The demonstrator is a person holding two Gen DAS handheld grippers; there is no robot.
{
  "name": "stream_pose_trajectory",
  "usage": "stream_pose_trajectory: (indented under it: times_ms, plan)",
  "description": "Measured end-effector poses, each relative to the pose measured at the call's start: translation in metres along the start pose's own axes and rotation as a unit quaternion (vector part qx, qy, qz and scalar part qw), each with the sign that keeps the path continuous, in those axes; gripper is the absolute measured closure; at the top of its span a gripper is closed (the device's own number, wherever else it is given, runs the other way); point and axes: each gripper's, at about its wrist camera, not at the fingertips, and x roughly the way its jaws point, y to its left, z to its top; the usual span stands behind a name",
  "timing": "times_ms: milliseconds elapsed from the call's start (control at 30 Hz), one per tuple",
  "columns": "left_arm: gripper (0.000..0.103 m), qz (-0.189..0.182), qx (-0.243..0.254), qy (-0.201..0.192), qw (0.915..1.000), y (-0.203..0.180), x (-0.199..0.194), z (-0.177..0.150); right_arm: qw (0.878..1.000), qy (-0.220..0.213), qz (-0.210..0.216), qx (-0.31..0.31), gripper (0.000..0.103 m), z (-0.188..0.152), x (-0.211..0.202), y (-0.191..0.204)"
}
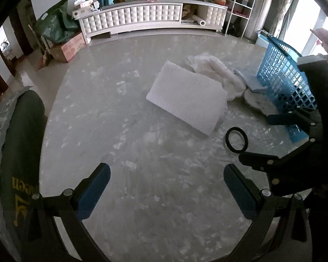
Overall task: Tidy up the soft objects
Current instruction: 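Lower the right gripper onto the black hair tie and grasp it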
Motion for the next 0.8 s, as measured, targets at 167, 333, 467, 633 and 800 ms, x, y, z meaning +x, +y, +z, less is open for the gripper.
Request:
stream_pose_trajectory:
  times_ms: [167, 333, 467, 633, 800]
  plan:
    - [0.0, -0.001, 0.007, 0.0, 1.0, 0.001, 0.008, 0.005, 1.0, 0.007, -0.002, 0.001, 0.005, 0.003, 0.01, 0.001]
    - [0.0, -0.007, 0.007, -0.001, 0.9999, 0.002, 0.01, 0.004, 1.0, 0.016, -0.004, -0.001, 0.01, 0.004, 0.02, 0.008]
    - [0.0, -0.013, 0.001, -0.005, 0.9999, 0.006, 0.01, 0.004, 1.0, 0.019, -0.005, -0.003, 0.019, 0.006, 0.025, 0.012]
    - [0.0, -0.011, -0.003, -0.002, 0.9999, 0.006, 0.012, 0.004, 1.0, 0.025, -0.01, 0.003, 0.023, 0.003, 0.03, 0.007]
    - [0.0, -0.011, -0.003, -0.001, 0.9999, 0.007, 0.012, 0.004, 1.0, 0.021, -0.017, -0.002, 0.037, 0.002, 0.033, 0.007]
